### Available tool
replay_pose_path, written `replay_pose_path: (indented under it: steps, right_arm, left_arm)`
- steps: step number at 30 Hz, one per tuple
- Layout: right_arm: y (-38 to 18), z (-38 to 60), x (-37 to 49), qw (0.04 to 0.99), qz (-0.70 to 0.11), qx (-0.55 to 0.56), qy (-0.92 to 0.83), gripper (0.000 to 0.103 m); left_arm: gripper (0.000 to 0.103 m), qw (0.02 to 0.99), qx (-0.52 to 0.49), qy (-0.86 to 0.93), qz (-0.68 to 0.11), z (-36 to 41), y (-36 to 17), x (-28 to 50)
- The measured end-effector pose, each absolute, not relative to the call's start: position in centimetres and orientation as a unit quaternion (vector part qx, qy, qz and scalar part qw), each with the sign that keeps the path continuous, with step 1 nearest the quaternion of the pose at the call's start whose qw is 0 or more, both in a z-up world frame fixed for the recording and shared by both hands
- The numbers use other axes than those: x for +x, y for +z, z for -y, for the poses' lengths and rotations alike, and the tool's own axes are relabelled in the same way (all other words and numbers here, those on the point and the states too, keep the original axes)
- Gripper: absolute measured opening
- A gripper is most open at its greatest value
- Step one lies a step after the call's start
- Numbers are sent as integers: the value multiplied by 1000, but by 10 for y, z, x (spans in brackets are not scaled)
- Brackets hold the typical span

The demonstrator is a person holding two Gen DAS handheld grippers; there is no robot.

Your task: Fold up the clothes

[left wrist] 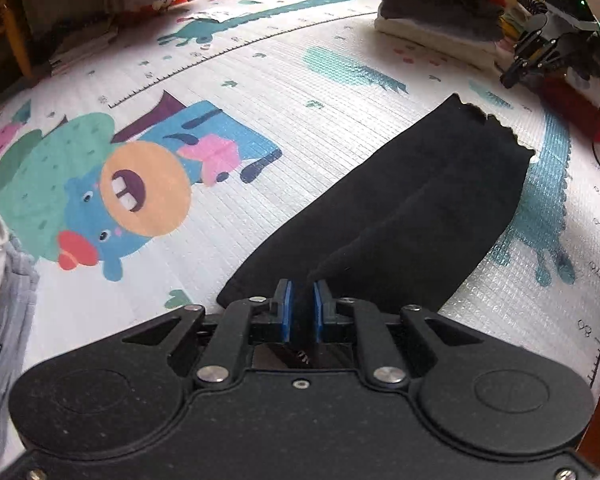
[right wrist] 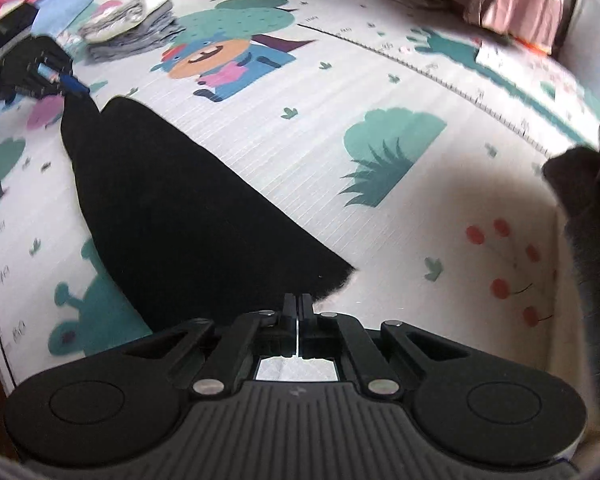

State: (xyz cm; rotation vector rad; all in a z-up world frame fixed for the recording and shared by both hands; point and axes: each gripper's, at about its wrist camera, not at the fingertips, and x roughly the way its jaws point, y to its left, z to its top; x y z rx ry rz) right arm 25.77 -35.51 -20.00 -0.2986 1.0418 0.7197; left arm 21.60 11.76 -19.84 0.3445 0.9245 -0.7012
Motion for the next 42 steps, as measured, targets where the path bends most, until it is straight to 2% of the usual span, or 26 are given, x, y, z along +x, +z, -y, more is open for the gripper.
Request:
replay_pose_path:
  steps: [1,3,4,5,7,12,13,16,18,31,42]
  right_arm:
    - [-203,352,258,793,-487,-132,341,8]
    - [-208,344,257,786,-489,-126,357,24]
    - [-213,339,257,784,-489,-136,358,41]
    - [-219,334,257,780,-491,-152,357,44]
    - [-233,325,259,771,-498,-178,354,44]
    - [-257,316,255,761,-504,-215,348,40]
    - [-258,316,255,761,-504,-211,350,36]
    - [-255,313,248,759,-495,-224,360,13]
    - [-253,308,242,759,-483,-248,359,5]
    - [-177,333,226,813,-436,-207,326,4]
    - [-230,326,297,789,-487,-214,307,4]
  left_arm:
    - [10,820,163,-331,-438,-116,-199,217]
    - [10,815,179,-334,-438,-112,-202,216]
    - [10,813,182,-337,-438,-111,-203,216]
    - [10,814,181,-337,-438,-111,-203,216]
    - [10,815,178,-335,-438,-113,-204,216]
    - [10,813,180,-337,-440,-112,-206,214]
    - [10,812,181,-336,-440,-112,-206,214]
    - [10,813,182,-336,-440,-112,-206,215]
    - [10,813,183,-335,-439,-113,-206,214]
    - [10,827,141,-339,-427,-124,-178,218]
    - [10,818,154,-310,-458,-114,-199,274]
